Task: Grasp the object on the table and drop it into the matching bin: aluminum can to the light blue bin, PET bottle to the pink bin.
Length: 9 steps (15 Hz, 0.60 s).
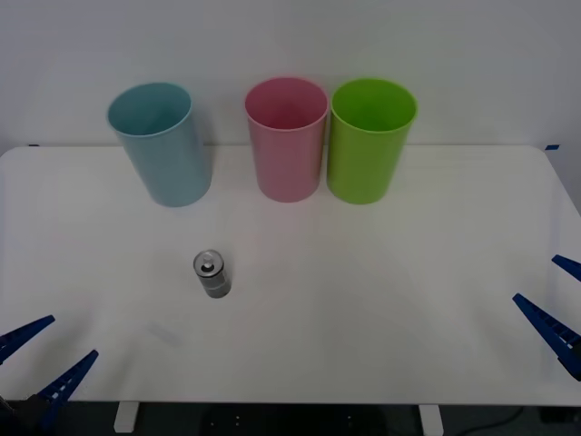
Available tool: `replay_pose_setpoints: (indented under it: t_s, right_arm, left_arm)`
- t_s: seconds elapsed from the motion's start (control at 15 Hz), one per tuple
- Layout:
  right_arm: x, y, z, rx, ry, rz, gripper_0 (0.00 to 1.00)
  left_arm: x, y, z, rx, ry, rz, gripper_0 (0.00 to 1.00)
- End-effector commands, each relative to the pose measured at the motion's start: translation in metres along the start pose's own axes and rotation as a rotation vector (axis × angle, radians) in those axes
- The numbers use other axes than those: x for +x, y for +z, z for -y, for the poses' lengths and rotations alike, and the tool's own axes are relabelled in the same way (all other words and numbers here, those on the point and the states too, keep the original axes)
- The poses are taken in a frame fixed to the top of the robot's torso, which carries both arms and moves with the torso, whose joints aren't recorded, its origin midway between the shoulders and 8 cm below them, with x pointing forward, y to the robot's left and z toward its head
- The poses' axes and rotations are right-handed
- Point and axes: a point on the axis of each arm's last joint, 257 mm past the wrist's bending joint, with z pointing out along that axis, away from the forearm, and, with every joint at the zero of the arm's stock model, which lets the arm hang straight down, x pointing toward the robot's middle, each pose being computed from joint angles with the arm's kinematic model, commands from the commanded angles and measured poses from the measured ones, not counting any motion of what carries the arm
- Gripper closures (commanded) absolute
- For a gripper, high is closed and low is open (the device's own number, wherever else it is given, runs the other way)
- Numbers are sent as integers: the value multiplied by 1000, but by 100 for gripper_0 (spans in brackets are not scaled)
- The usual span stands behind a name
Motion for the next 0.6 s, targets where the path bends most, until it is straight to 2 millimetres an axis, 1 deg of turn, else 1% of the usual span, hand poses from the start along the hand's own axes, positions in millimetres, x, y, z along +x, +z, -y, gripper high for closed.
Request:
replay_pose_setpoints:
  t_s: [0.07,0.2,0.4,0.6]
  right_arm:
    - [0,0,0,0,0,0,0]
    - [0,0,0,0,0,0,0]
    - [0,0,0,0,0,0,0]
    - [0,0,0,0,0,0,0]
  left_arm:
    - [7,6,2,7,28,-4,0]
    - [13,16,5,24,60,-30,0]
    - [24,41,9,55,104,-36,0]
    - [38,67,7,77,115,-20,0]
